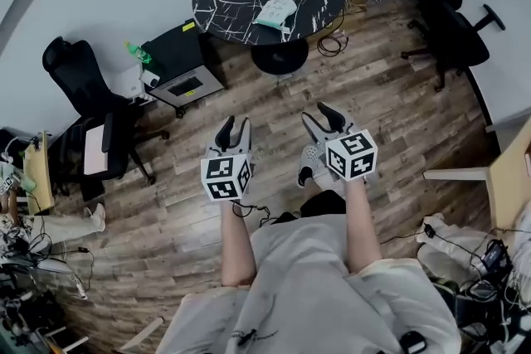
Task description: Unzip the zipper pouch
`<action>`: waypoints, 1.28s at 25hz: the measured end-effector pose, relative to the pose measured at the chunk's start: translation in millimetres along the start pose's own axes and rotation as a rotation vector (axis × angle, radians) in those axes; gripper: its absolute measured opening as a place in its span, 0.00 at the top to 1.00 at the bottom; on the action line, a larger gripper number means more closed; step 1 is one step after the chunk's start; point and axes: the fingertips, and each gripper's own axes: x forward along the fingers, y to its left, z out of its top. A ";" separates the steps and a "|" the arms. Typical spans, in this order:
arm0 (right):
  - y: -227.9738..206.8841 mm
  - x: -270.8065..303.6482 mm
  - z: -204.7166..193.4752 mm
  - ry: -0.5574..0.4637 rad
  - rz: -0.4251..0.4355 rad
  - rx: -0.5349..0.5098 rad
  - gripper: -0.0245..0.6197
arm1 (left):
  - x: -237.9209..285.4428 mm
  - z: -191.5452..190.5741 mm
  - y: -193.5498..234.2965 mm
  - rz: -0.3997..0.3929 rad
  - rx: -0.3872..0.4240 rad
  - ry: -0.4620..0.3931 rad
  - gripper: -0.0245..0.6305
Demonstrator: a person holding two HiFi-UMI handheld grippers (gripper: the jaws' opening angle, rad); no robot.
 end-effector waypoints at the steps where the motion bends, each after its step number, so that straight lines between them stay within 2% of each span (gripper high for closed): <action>1: -9.7 9.5 7.4 -0.001 0.001 0.003 0.65 | 12.7 7.3 3.3 0.001 0.004 0.002 0.74; 10: -94.5 88.8 72.7 -0.010 0.038 0.010 0.65 | 123.2 73.8 32.2 0.040 0.052 0.015 0.74; 14: -116.2 118.9 89.6 -0.004 0.069 -0.001 0.66 | 158.4 93.0 44.9 0.063 0.049 0.005 0.74; 18: -134.3 138.8 96.7 0.024 0.093 -0.039 0.66 | 179.1 98.0 52.3 0.087 0.033 0.007 0.74; 23: -155.6 161.8 97.9 0.042 0.095 -0.015 0.67 | 191.6 91.8 65.6 0.119 0.004 0.039 0.74; 27: -159.1 183.7 94.4 0.033 0.104 0.013 0.67 | 198.7 84.2 86.1 0.149 -0.017 0.045 0.74; 32: -161.9 213.9 93.6 0.062 0.112 -0.017 0.67 | 223.0 85.8 109.2 0.147 -0.026 0.040 0.74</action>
